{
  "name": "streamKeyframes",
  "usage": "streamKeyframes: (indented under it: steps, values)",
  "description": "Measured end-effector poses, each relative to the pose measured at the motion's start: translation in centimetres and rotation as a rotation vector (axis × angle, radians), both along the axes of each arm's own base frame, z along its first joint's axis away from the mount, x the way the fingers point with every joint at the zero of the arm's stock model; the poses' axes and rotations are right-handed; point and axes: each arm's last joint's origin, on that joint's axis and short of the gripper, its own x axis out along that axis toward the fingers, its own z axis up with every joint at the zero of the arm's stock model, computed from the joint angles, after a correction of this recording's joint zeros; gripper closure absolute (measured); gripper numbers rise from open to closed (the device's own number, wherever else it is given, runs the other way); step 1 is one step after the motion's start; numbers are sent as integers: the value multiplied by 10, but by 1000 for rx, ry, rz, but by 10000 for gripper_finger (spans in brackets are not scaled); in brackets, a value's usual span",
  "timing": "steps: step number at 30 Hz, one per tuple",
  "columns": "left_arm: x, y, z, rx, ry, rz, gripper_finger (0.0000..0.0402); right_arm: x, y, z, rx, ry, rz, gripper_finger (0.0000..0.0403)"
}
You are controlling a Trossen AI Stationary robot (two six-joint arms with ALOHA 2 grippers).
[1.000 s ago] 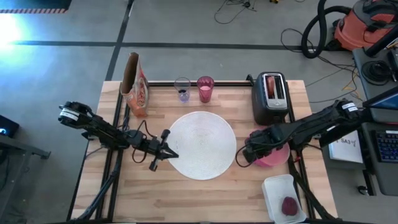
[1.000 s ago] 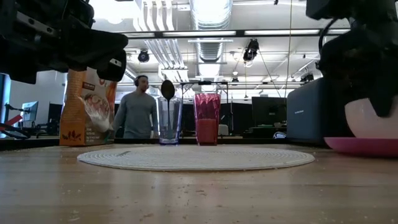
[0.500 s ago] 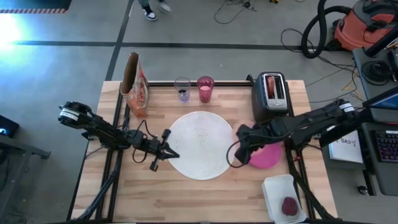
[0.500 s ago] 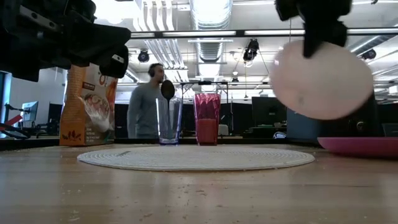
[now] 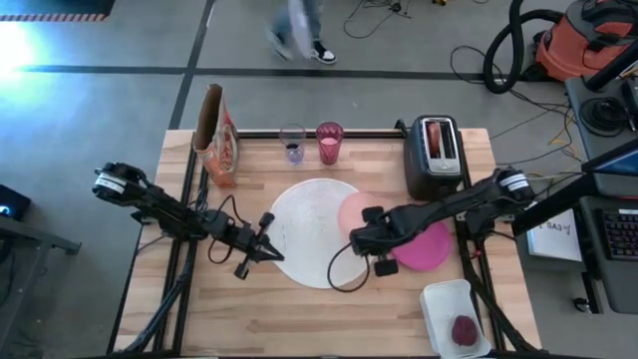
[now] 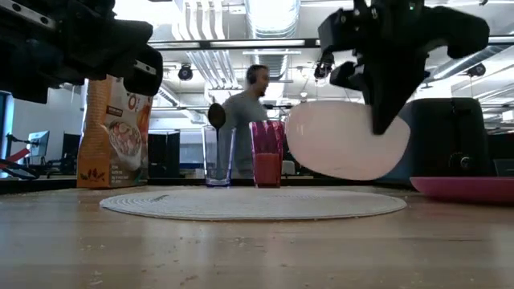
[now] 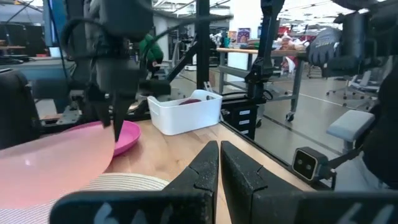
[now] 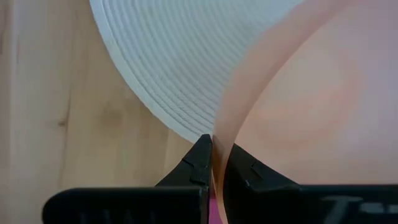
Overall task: Arrange a breakfast setting
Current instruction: Put the orange bowl on the table mat, then put the pink plate on the table placemat to the left of the orange bowl
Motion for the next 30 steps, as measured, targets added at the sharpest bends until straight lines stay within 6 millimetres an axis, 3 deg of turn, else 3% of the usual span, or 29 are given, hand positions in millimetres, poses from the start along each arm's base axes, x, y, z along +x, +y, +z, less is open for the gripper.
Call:
streamKeyframes:
  steps: [10,20,25,30]
  values:
    - [0,-2,1,-1,-3,-16,400,12,4,-19,23,51,43,394]
    - [0,-2,1,-1,-4,-19,400,20,6,-24,52,3,-42,389]
    - [0,-2,1,-1,-3,-19,400,19,6,-22,68,-3,-91,361]
    - [1,-2,2,-2,-7,-19,400,17,5,-7,84,-24,-138,318]
